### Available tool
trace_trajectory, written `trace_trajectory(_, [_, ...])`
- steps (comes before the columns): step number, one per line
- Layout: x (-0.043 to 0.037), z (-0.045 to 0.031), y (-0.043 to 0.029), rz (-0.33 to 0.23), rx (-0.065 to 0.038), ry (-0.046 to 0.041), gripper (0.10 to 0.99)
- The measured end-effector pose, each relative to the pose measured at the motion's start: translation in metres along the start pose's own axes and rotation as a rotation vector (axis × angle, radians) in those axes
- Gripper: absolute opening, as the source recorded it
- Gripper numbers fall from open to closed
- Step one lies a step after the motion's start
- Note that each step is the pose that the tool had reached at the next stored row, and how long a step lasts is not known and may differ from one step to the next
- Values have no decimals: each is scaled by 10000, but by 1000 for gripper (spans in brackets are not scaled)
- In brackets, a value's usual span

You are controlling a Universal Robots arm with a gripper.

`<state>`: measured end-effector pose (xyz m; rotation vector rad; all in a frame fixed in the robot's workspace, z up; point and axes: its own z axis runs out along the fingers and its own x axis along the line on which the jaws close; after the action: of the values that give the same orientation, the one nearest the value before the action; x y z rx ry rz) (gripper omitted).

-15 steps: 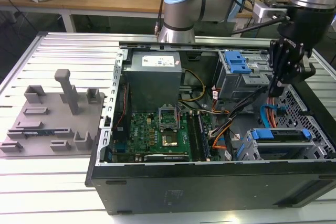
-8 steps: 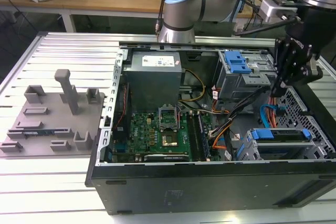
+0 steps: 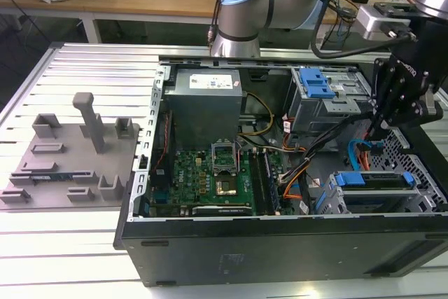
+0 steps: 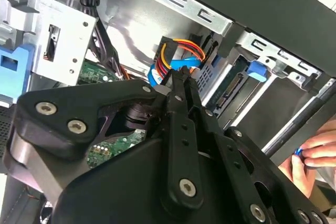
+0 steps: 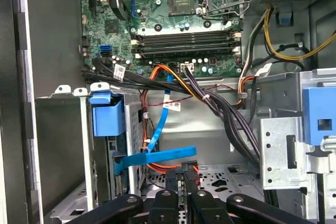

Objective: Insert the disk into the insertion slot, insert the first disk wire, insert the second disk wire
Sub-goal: 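Insert the first disk wire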

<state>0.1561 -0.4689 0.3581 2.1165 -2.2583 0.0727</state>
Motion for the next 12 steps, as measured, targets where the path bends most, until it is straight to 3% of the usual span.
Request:
trace_trajectory(5, [14,-33,-2,251,-42,-154,165])
trace_trajectory(9, [14,-33,-7,754,-75,-201,165])
trace_trajectory(12, [16,-33,-62,785,-101,-237,165])
